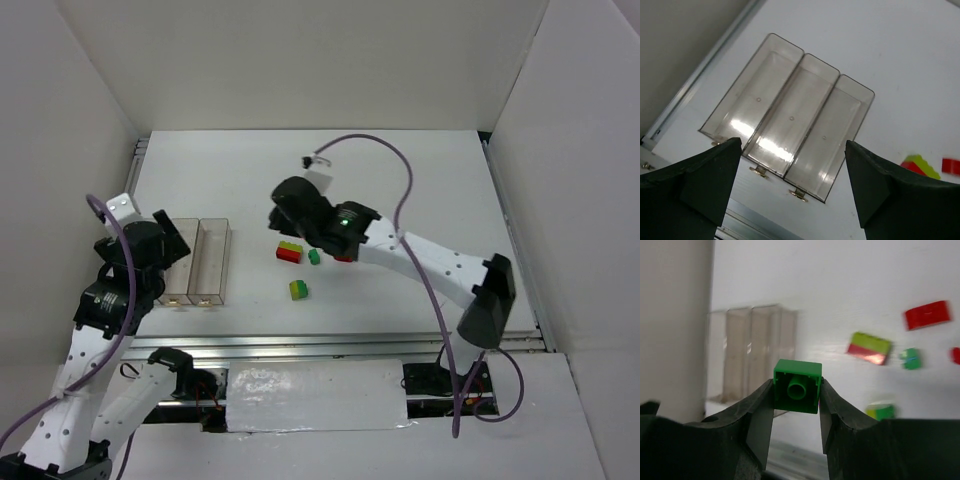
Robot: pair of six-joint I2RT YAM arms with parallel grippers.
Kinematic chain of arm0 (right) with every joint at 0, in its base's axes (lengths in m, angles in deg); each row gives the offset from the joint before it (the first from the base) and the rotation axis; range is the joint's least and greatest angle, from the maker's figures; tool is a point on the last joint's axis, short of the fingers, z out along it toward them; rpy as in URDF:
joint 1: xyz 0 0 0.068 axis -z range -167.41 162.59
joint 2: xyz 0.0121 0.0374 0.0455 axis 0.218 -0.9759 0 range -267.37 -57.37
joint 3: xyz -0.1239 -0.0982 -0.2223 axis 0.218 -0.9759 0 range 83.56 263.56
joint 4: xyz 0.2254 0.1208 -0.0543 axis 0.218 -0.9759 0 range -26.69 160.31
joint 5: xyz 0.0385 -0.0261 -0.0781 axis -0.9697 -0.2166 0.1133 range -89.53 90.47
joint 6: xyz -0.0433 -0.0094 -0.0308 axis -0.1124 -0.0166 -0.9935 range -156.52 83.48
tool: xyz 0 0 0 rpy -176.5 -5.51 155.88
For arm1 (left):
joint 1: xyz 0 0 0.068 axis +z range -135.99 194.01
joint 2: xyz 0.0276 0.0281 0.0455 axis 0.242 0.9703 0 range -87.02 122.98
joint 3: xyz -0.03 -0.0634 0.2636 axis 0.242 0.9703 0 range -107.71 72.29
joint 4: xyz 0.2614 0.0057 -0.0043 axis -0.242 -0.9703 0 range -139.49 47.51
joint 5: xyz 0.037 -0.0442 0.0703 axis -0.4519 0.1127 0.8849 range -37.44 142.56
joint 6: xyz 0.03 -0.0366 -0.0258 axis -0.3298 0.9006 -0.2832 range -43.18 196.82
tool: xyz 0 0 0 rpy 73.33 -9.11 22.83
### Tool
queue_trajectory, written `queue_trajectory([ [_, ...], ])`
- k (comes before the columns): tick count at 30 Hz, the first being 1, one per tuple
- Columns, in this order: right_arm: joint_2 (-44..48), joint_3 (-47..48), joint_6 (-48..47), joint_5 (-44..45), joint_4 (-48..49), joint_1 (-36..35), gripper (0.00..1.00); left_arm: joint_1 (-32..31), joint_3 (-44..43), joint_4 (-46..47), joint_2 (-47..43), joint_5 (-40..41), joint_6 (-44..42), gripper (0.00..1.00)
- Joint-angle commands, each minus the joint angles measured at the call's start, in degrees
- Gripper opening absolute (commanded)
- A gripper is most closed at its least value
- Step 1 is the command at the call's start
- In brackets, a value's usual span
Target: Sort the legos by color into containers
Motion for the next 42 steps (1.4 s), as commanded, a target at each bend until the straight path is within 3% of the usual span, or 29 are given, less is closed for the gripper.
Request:
queue_trajectory([
  [1,-11.3,12.4,-5.7,-3.5,0.6,-5.2,0.00,3.0,-3.0,-3.8,-1.9,9.9,6.2,0.97],
  [6,-29.8,33.9,-6.8,-7.1,-4.0,-8.9,0.00,4.3,-3.3,-6.0,-4.8,13.8,9.7,0.99],
  [14,-40.6,37.3,-10.3,-13.5,8.5,-8.9,0.05,4.4,-3.0,-4.6,-5.0,11.9,8.1,0.99],
  [17,-44.8,41.7,-11.0,-13.6,6.8,-8.7,0.08,4.4,-2.8,-3.8,-4.9,10.8,7.2,0.99],
  [19,-46.0,43.3,-10.8,-13.7,6.3,-8.4,0.22,4.4,-2.5,-3.3,-4.9,9.8,6.5,0.99],
  [20,-46.0,42.1,-10.8,-14.0,7.1,-8.4,0.36,4.4,-2.5,-2.9,-4.9,9.6,6.3,0.99],
  [23,-44.8,38.6,-10.8,-14.8,9.7,-8.0,0.60,4.4,-2.3,-2.0,-4.9,8.2,5.2,0.99],
  [24,-44.5,38.4,-11.0,-15.1,10.2,-8.0,0.77,4.4,-2.3,-1.9,-4.9,7.9,5.0,0.99],
  [26,-44.1,38.8,-11.9,-15.3,10.1,-8.0,0.96,4.4,-2.3,-1.9,-4.9,7.7,5.0,0.99],
  [27,-43.8,38.8,-12.4,-15.2,10.1,-8.0,1.00,4.4,-2.2,-1.9,-4.9,7.7,5.0,0.99],
  [31,-40.0,36.1,-13.9,-14.3,11.1,-7.5,1.00,4.4,-2.1,-1.7,-5.1,7.5,4.8,0.99],
  [38,-17.5,6.4,-20.4,-9.2,17.9,-3.2,0.97,4.3,-1.2,0.9,-5.2,3.8,2.2,1.00],
  [42,-12.6,0.9,-26.1,-4.1,12.2,-0.8,0.87,4.3,-0.7,2.8,-3.3,-1.0,-0.6,0.99],
])
